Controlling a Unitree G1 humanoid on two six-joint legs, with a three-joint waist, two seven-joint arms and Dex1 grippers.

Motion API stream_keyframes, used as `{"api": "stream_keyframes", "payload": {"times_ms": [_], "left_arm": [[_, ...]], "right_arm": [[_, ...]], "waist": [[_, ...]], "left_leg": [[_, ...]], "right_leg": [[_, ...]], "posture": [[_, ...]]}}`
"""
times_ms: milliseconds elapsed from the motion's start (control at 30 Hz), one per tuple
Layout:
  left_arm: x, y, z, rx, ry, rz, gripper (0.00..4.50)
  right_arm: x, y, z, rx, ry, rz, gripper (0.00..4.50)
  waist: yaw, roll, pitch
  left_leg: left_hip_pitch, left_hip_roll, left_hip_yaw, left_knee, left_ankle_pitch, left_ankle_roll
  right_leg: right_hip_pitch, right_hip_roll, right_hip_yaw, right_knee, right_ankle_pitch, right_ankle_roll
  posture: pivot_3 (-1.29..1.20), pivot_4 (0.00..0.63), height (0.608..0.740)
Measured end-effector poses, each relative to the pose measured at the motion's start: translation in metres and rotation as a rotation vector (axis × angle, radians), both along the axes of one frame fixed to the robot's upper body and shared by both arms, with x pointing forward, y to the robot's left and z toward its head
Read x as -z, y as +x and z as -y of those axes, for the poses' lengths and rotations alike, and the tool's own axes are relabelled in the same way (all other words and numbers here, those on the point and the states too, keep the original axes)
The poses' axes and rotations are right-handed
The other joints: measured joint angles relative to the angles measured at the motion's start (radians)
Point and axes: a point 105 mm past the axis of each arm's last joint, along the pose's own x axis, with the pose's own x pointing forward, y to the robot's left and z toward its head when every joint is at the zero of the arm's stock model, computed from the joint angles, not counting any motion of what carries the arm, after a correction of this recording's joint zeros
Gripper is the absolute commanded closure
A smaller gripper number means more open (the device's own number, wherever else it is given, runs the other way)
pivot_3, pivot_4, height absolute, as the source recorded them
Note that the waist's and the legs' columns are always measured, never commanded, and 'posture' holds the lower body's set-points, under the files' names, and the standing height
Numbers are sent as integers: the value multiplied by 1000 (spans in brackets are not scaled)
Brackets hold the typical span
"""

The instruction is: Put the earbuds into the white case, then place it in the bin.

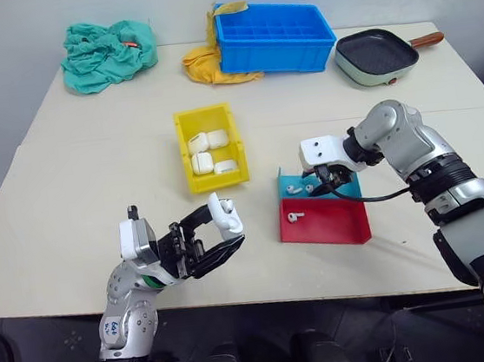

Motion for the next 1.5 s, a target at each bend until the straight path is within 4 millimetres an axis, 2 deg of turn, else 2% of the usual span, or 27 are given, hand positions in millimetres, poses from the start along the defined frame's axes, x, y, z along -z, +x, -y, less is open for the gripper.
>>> {"api": "stream_keyframes", "payload": {"times_ms": [33,100,167,233,300,767,933,1067,1167,1200,1267,1367,1433,1500], "left_arm": [[0,0,0,0,0,0,1679],[0,0,0,0,1,0,1679],[0,0,0,0,2,0,1679],[0,0,0,0,2,0,1679],[0,0,0,0,2,0,1679],[1,0,-1,-2,6,-3,1679],[-2,1,1,7,3,3,1679],[-13,2,10,57,-19,40,1679],[-22,3,18,94,-35,69,1679],[-24,3,20,101,-43,76,1679],[-30,4,24,124,-57,97,1679],[-40,3,33,169,-80,138,1679],[-44,3,38,189,-93,152,1679],[-45,6,42,201,-110,148,1679]], "right_arm": [[0,0,0,-1,-2,-1,1963],[0,0,0,-1,-5,-3,2341],[1,-1,1,-2,-8,-6,2870],[1,-1,1,-3,-9,-9,3630],[1,-1,1,-5,-10,-10,4084],[2,-3,2,-6,-3,-13,4083],[-5,-8,8,30,88,-16,4083],[-44,-32,23,47,350,-21,4083],[-76,-57,20,26,653,-65,4083],[-81,-64,17,20,735,-100,4083],[-102,-87,7,-34,1053,-210,4083],[-130,-116,-7,-96,1330,-408,4083],[-142,-131,-15,-122,1434,-523,4083],[-142,-146,-27,-130,1482,-628,4083]], "waist": [[0,0,0],[0,0,0],[0,0,0],[-1,0,0],[-1,0,0],[-1,0,0],[2,0,0],[15,0,0],[13,0,0],[11,0,0],[6,0,0],[3,0,0],[4,0,0],[5,0,0]], "left_leg": [[0,0,0,0,0,0],[0,0,0,0,0,0],[0,0,0,0,0,0],[0,0,0,0,0,0],[0,0,0,0,0,0],[0,0,0,0,0,0],[0,0,0,0,0,0],[0,0,-1,0,0,0],[0,0,-1,0,0,0],[0,0,-1,0,0,0],[0,1,-1,0,0,-1],[0,1,-1,1,0,-1],[0,1,-1,1,0,-1],[0,1,-1,1,0,-1]], "right_leg": [[0,0,0,0,0,0],[0,0,0,0,0,0],[0,0,0,0,0,0],[0,0,0,0,0,0],[0,0,0,0,0,0],[0,0,0,0,0,0],[0,0,0,0,0,0],[1,0,-1,0,0,0],[1,0,-1,0,0,0],[1,0,-1,0,0,0],[1,1,-1,0,0,0],[1,1,0,2,0,0],[1,0,0,6,0,0],[1,0,0,6,0,0]], "posture": [[0,150,740],[0,150,740],[0,150,740],[0,150,740],[0,150,740],[0,150,740],[0,150,740],[0,150,740],[0,150,740],[0,150,740],[0,150,740],[0,150,740],[0,150,740],[0,150,740]]}}
